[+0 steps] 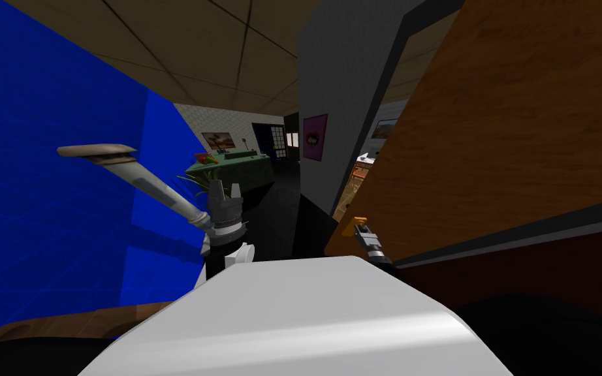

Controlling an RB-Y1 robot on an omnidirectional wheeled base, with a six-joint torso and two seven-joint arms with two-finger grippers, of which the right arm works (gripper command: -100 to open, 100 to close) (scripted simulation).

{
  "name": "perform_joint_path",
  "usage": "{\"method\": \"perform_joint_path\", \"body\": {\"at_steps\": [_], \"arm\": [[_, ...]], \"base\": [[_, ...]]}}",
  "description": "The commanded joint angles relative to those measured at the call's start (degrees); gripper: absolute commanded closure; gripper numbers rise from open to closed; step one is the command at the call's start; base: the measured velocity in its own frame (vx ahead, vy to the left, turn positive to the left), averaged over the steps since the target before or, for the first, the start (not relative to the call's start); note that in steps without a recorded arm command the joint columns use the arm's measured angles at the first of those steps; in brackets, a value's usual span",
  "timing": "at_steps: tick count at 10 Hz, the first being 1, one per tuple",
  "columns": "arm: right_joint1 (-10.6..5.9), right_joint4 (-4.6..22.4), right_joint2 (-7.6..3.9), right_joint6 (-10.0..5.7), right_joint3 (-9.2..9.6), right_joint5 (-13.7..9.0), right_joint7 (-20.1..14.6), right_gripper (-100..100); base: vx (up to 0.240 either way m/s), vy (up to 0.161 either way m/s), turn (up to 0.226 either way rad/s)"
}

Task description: Pull the door open

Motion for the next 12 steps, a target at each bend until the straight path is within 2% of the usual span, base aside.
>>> {"method": "perform_joint_path", "body": {"at_steps": [1,2,3,4,6,9,10,11,12], "arm": [[2.33,-0.21,-2.42,-2.86,1.40,1.29,-2.68,100],[2.33,-0.21,-2.42,-3.85,1.40,1.29,-2.68,100],[3.60,-0.20,-3.98,-5.37,2.44,2.16,-4.37,100],[3.60,-0.20,-3.98,-5.95,2.44,2.16,-4.37,100],[5.85,-0.19,-6.72,-9.28,4.29,3.68,-7.29,100],[8.20,-0.20,-9.52,-12.22,6.24,5.26,-10.17,100],[7.70,0.04,-8.86,-11.52,6.06,5.06,-9.49,100],[7.88,1.80,-8.93,-13.72,6.67,5.82,-10.52,100],[7.91,2.57,-8.93,-14.65,6.88,6.12,-10.90,100]], "base": [[-0.033,0.000,-0.042],[-0.030,-0.001,-0.021],[-0.024,-0.007,-0.019],[-0.018,-0.006,-0.011],[-0.022,-0.004,-0.030],[-0.025,-0.018,-0.029],[-0.009,-0.005,0.002],[0.022,0.024,0.024],[0.048,0.034,0.002]]}}
